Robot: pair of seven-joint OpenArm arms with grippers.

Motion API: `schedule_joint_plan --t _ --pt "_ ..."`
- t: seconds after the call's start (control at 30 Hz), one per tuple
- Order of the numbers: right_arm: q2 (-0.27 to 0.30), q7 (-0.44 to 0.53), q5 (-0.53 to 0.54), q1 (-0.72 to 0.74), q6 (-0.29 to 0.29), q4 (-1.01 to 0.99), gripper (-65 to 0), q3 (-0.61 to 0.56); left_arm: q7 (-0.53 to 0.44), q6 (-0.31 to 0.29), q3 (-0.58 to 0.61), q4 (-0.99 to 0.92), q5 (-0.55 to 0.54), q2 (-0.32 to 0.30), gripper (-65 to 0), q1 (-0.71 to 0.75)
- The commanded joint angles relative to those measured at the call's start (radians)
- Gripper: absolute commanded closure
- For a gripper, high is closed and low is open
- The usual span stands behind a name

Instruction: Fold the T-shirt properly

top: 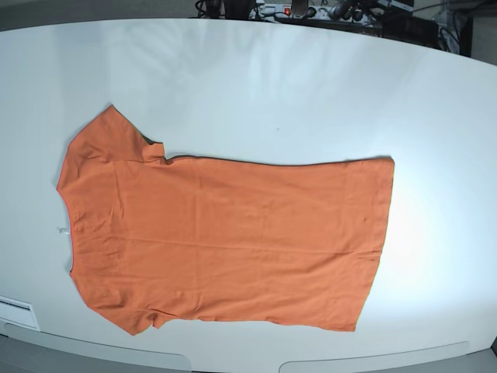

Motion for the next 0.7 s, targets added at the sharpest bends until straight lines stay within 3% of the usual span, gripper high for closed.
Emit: schedule_joint_plan --t 0.0,0.17,0.27,0.4,0.6,0.67 --pt "0.022 -0.005 -0.039 -0.057 -0.027 0.081 0.0 0.01 -0.002 0.01 -0.016 0.088 0.02 -0.035 0.0 0.051" --pt "0.028 -0.004 -0.217 -0.218 -0.105 0.407 0.0 0.068 -0.001 0.074 -0.166 0.397 0.142 -0.139 0.0 0.216" --pt "0.028 -0.003 -0.298 -0.218 -0.15 0.546 0.0 0.132 -0.001 0.087 -0.285 0.526 0.204 -0.151 0.0 0.272" --pt "0.028 0.015 -0.381 -0.218 -0.206 0.643 0.0 0.246 -0.014 0.087 -0.436 0.639 0.21 -0.152 0.0 0.28" --pt "0.035 0.134 -0.388 -0.216 -0.222 0.667 0.0 0.44 -0.058 0.055 -0.599 0.666 0.209 -0.158 0.0 0.201" --pt "0.039 0.177 -0.364 -0.148 -0.205 0.667 0.0 0.488 -0.074 0.04 -0.617 0.666 0.209 -0.169 0.0 0.135"
